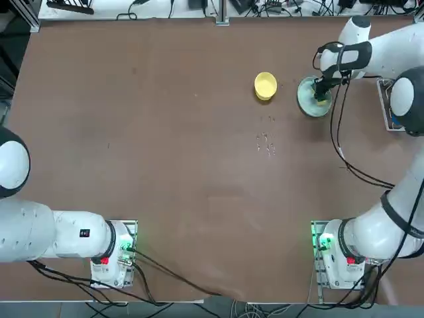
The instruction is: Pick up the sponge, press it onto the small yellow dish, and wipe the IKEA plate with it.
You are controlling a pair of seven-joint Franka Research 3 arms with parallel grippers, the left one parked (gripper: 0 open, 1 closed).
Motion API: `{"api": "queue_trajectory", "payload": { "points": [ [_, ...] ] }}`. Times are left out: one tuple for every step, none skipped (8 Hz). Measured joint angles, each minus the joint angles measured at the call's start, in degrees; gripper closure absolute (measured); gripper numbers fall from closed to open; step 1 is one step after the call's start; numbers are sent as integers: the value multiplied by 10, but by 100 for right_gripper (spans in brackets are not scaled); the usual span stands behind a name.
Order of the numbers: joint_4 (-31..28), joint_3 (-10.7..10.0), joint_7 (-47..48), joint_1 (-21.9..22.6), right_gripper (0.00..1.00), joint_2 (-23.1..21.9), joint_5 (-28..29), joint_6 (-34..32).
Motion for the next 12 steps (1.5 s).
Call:
{"api": "queue_trajectory", "payload": {
  "points": [
    [9,3,0,3,79,5,0,0],
    [16,6,1,11,79,8,0,0],
    [19,7,14,27,79,10,1,0],
    [20,8,38,46,79,11,1,-1],
    [20,8,61,64,79,11,1,-2],
    [19,7,82,77,79,11,1,-3],
    [19,3,96,82,79,11,0,-5],
    [18,3,105,83,79,10,0,-5],
    [15,3,113,84,79,7,0,-5],
    [9,3,117,85,79,3,0,-5],
    [0,3,120,87,79,-5,0,-5],
    [-9,3,120,89,79,-13,0,-5]
  ]
}}
